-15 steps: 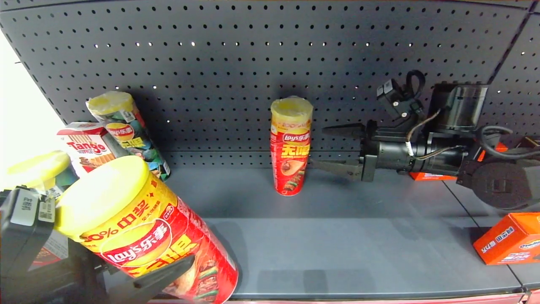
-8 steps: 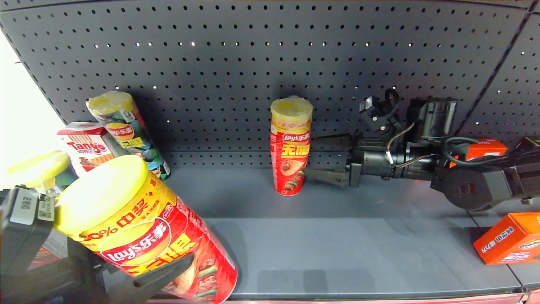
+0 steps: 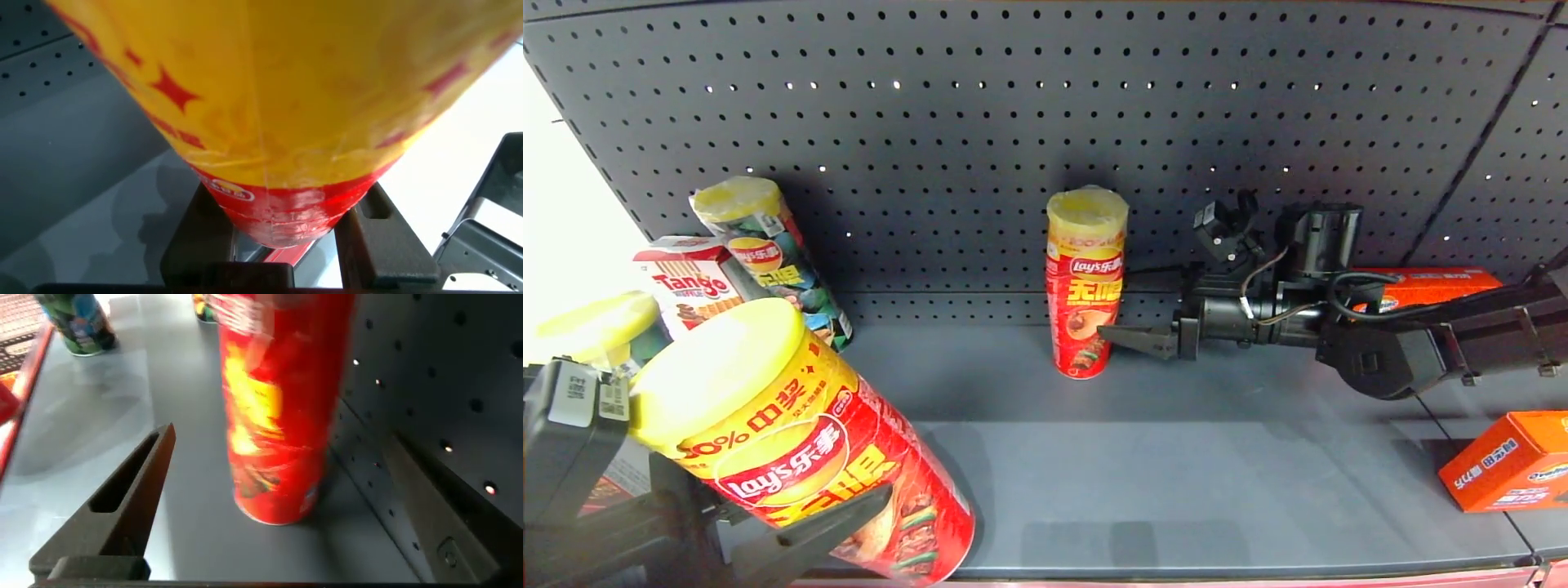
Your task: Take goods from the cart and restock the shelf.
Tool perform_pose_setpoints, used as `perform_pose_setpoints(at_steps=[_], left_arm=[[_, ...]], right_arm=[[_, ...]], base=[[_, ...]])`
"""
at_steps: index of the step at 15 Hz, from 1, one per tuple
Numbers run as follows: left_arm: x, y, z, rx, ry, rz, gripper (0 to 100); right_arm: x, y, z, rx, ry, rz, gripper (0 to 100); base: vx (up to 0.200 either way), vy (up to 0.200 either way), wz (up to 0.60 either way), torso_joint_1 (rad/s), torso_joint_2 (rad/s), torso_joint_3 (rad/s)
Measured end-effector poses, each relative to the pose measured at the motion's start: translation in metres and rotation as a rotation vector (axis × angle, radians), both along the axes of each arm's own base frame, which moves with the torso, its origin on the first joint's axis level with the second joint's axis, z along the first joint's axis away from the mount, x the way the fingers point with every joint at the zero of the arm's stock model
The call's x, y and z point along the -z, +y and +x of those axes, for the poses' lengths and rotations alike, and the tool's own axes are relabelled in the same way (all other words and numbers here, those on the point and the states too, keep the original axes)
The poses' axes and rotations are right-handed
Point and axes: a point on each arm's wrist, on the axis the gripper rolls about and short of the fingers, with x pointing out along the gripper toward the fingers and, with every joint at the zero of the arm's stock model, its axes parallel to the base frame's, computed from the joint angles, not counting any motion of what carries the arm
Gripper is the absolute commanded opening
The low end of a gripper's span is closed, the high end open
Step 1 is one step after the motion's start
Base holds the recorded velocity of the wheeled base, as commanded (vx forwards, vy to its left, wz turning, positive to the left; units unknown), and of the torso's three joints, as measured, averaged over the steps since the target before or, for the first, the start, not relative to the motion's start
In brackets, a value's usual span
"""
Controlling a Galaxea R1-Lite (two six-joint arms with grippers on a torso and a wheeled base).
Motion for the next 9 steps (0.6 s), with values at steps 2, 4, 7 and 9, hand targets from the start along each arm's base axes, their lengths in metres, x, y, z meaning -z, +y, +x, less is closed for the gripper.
perform_pose_setpoints(at_steps=[2,4,7,9], left_arm=[[0.002,0.001,0.0,-0.004,0.006,0.004,0],[0.002,0.001,0.0,-0.006,0.008,0.005,0],[0.005,0.002,0.0,-0.017,0.017,0.011,0],[0.006,0.003,0.001,-0.022,0.021,0.013,0]], right_arm=[[0.001,0.004,0.007,-0.008,-0.007,0.005,100],[0.003,0.009,0.014,-0.014,-0.011,0.007,100],[0.01,0.018,0.02,-0.027,-0.007,0.006,100],[0.012,0.024,0.024,-0.035,-0.01,0.008,100]], base=[[0.0,0.0,0.0,0.0,0.0,0.0],[0.0,0.0,0.0,0.0,0.0,0.0],[0.0,0.0,0.0,0.0,0.0,0.0],[0.0,0.0,0.0,0.0,0.0,0.0]])
